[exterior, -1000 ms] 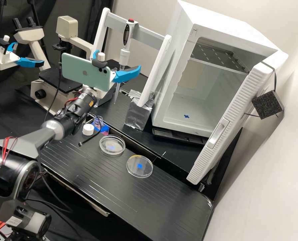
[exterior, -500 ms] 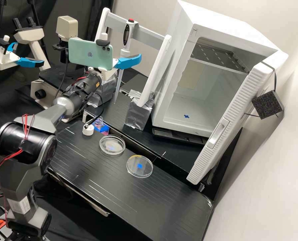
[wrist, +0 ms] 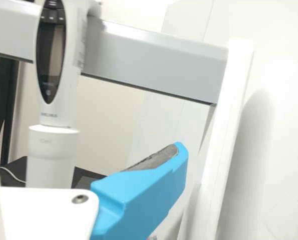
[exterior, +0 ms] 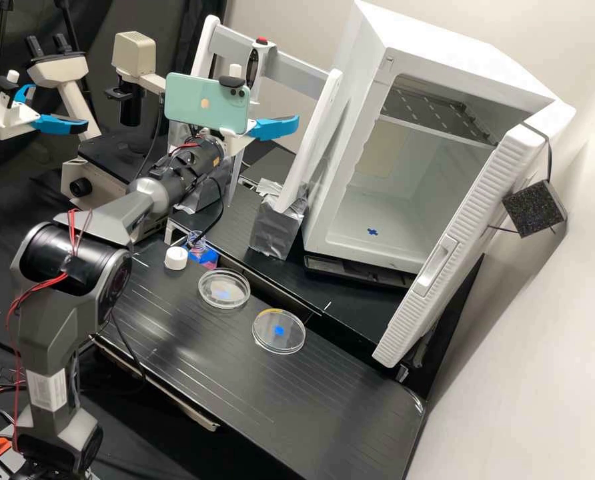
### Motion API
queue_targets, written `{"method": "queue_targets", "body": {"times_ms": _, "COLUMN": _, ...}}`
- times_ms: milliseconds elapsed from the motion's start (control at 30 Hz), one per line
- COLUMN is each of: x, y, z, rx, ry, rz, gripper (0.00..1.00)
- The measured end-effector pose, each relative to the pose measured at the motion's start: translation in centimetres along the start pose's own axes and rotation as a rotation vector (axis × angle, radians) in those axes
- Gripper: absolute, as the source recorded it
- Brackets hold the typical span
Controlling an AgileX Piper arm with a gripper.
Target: Use the pipette
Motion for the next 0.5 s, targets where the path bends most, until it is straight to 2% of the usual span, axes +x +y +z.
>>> {"method": "queue_targets", "body": {"times_ms": 400, "x": 0.05, "y": 0.03, "z": -0.06, "rx": 0.001, "ry": 0.001, "rz": -0.004, "gripper": 0.0}}
{"method": "queue_targets", "body": {"times_ms": 500, "x": 0.05, "y": 0.03, "z": -0.06, "rx": -0.01, "ry": 0.001, "rz": -0.004, "gripper": 0.0}}
